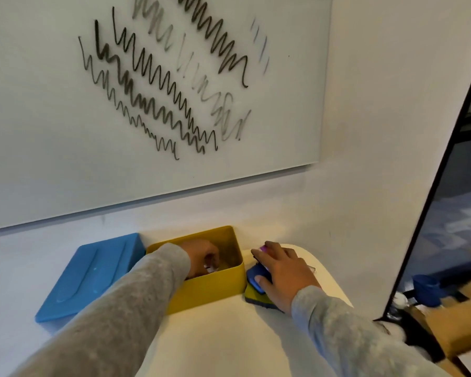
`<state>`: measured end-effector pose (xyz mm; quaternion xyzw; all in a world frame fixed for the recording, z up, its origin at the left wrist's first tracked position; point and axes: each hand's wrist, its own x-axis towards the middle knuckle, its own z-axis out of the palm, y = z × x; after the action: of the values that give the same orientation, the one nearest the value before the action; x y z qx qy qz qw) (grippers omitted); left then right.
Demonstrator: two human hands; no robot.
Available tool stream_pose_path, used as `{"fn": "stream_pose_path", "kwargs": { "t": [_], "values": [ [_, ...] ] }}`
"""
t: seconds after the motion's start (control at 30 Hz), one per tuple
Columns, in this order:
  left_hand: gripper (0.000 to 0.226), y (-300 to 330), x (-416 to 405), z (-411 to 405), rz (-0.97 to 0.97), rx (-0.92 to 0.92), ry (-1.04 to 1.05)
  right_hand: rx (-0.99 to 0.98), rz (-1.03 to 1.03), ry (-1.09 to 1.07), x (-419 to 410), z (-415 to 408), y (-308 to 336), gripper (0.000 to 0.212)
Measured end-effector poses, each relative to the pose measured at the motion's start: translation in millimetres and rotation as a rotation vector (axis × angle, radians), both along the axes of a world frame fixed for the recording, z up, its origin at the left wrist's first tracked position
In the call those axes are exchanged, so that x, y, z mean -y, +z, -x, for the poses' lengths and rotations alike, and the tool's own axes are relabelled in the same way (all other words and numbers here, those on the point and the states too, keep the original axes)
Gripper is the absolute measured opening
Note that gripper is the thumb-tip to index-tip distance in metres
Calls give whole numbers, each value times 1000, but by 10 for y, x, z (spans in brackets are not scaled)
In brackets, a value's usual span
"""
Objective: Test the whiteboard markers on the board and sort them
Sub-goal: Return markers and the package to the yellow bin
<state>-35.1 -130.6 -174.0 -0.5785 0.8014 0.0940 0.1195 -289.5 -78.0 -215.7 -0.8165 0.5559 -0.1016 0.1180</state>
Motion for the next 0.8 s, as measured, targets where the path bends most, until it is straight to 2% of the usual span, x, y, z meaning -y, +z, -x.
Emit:
{"fn": "stream_pose_path", "kwargs": {
  "t": [0.07, 0.13, 0.2, 0.27, 0.3, 0.47, 0.6, 0.73, 0.8],
  "values": [
    [10, -33, 34, -62, 38, 83, -14, -19, -10, 3, 14, 0, -7, 59],
    [19, -52, 24, -83, 118, 203, -220, -34, -8, -2, 16, -5, -21, 58],
    [21, -53, 22, -60, 64, 256, -270, -40, 2, -8, 5, -23, -25, 57],
    [7, 14, -30, -10, 30, 249, -147, -42, 7, -10, 6, -38, -26, 56],
    [6, 53, -42, -2, 8, 264, -115, -44, 6, -11, 10, -41, -25, 56],
    [23, 89, -16, -49, -24, 229, 39, -44, 0, -8, 16, -39, -37, 55],
    [29, 124, 3, -23, 0, 147, 53, -56, 1, -7, 7, -42, -27, 56],
    [23, 64, 15, -24, -103, 278, 75, -53, -5, -15, 1, -50, -22, 56],
    [24, 36, 14, -51, -108, 275, 75, -52, -3, -15, -2, -51, -23, 56]
  ]
}}
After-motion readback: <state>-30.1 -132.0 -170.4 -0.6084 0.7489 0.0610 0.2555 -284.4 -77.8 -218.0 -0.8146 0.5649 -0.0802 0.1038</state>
